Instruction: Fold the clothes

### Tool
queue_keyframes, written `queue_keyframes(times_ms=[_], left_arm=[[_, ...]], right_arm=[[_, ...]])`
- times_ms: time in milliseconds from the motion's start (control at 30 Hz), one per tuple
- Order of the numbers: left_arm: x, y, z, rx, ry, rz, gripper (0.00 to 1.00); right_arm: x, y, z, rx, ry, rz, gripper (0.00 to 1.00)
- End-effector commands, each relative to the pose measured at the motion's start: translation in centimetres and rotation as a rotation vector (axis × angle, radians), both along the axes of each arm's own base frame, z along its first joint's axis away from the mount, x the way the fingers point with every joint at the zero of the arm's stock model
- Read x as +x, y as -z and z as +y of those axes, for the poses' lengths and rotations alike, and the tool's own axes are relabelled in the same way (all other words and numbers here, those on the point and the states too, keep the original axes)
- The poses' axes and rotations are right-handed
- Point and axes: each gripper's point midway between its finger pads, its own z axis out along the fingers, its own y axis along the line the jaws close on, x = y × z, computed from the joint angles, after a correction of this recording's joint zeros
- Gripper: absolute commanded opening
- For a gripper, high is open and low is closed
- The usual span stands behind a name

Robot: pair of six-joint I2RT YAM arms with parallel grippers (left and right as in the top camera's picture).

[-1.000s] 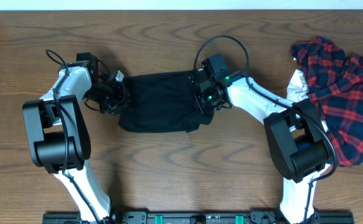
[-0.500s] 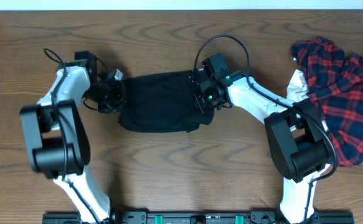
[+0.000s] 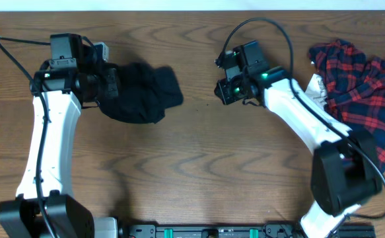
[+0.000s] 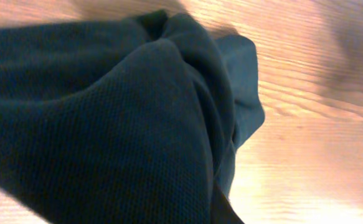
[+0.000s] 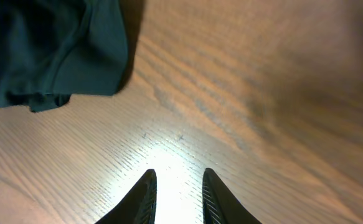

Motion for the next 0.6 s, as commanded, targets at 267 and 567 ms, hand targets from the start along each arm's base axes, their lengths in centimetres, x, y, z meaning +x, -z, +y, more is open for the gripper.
queue_keyframes(times_ms=[267,567], left_arm=[[0.7,-4.1,1.5,0.155,-0.064,-0.149,0.06],[1.7,-2.5,1.7,0.163,-0.067,-0.121,0.06]], right_arm=[[0.2,-2.2,-0.8,-0.002,0.039,-0.033,0.23],[-0.1,-2.0,-0.9,-0.008,0.038,-0.021,0.23]])
